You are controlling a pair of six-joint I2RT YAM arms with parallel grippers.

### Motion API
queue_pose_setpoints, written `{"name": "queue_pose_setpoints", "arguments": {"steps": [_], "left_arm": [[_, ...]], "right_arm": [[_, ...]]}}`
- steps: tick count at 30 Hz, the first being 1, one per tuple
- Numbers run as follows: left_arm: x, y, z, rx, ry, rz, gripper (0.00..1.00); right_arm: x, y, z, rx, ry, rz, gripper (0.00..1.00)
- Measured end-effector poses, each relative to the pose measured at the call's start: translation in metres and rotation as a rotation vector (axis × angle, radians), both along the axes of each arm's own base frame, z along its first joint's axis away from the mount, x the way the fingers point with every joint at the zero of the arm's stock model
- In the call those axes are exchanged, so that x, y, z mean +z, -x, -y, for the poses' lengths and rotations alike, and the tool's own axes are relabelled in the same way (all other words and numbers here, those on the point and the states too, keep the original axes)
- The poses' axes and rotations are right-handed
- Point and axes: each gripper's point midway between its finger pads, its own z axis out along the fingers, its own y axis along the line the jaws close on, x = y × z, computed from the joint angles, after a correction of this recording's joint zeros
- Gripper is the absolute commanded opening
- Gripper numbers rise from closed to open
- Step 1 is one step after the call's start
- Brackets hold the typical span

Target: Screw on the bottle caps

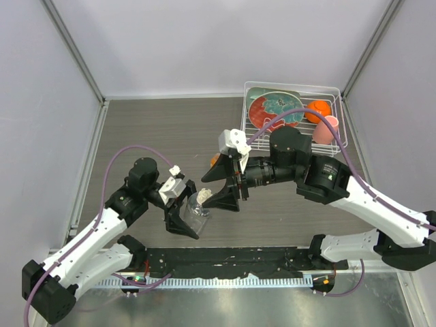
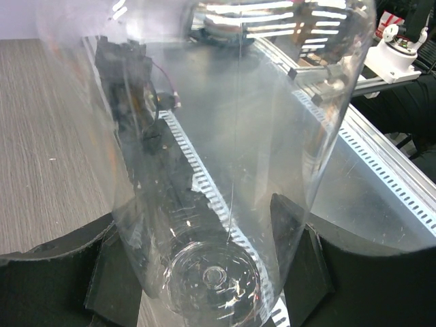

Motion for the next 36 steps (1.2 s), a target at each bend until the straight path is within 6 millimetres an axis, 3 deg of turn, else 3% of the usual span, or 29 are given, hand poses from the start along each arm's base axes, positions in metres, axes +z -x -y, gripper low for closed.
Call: {"name": "queue_pose_setpoints", "arguments": {"steps": [15,18,28,32,36], "left_arm": [[0.005,0.000,0.000,0.000,0.004,0.005,0.06],[0.007,-0.001,0.000,0.000,0.009,0.012,0.05],[0.008,0.002,-0.001,-0.010,0.007,0.002,0.04],[0.009,0.002,-0.001,-0.008,0.007,0.003,0.04],[0.007,-0.005,0.002,0.033,0.007,0.025,0.05]], "right_arm": [[-0.009,0.002,-0.003,0.024,0.019,-0.005,0.54],[-0.014,0.002,-0.004,0.025,0.028,-0.010,0.48],[-0.015,0.002,-0.005,0.029,0.026,-0.007,0.10],[-0.015,0.000,-0.006,0.019,0.019,-0.012,0.02],[-0.016,-0.008,-0.005,-0.038,0.017,-0.027,0.01]]}}
